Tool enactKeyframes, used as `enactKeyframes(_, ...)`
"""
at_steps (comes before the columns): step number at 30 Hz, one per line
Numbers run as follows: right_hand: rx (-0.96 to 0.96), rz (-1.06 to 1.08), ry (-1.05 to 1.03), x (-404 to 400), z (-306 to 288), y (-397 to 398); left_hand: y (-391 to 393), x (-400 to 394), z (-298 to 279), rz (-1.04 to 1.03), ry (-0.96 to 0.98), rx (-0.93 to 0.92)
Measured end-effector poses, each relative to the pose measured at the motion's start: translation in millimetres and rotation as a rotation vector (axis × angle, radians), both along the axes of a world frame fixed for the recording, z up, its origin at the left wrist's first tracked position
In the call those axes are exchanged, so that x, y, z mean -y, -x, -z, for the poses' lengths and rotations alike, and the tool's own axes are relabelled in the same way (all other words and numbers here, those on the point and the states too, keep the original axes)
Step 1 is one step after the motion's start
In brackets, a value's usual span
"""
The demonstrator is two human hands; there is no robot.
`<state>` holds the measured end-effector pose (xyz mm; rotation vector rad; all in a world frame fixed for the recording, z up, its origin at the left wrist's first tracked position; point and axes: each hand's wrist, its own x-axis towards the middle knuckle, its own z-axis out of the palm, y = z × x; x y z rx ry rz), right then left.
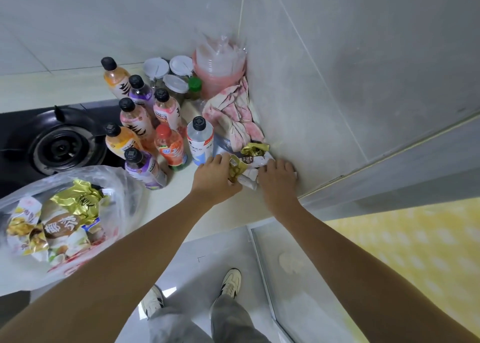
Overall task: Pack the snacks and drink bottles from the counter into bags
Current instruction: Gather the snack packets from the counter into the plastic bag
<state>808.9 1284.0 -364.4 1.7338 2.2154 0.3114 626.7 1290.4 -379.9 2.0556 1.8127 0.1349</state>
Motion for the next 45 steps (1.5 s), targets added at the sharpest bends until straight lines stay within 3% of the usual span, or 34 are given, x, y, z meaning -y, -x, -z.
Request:
enactKeyframes(7,-0.019,0.106,0.109,25,-31,16,33,46,-20,-0.045,0.001,0.066)
enactKeyframes(16,-0.666,0.281,0.240,80,-32,85,93,114,-34,-0.139,0.007,0.105)
enactKeyframes(21,-0.899,0.316,0.297,107,-24,149,146,157,-34,-0.244,0.002,0.080)
enactKeyframes(28,-1.097,0.098,0.278,139,-27,254,242,205,-35,-0.419,-0.109,0.058)
enactKeyframes(32,-1.124,0.032,0.330,142,-30,313,294,212,-36,-0.528,-0.165,0.065)
enactKeyframes(38,-1.052,-0.015,0.336,126,-25,382,351,201,-28,-0.586,-0.093,0.048)
enactKeyframes(45,-0.919,-0.020,0.295,102,-6,416,374,184,-15,-0.531,-0.019,0.031)
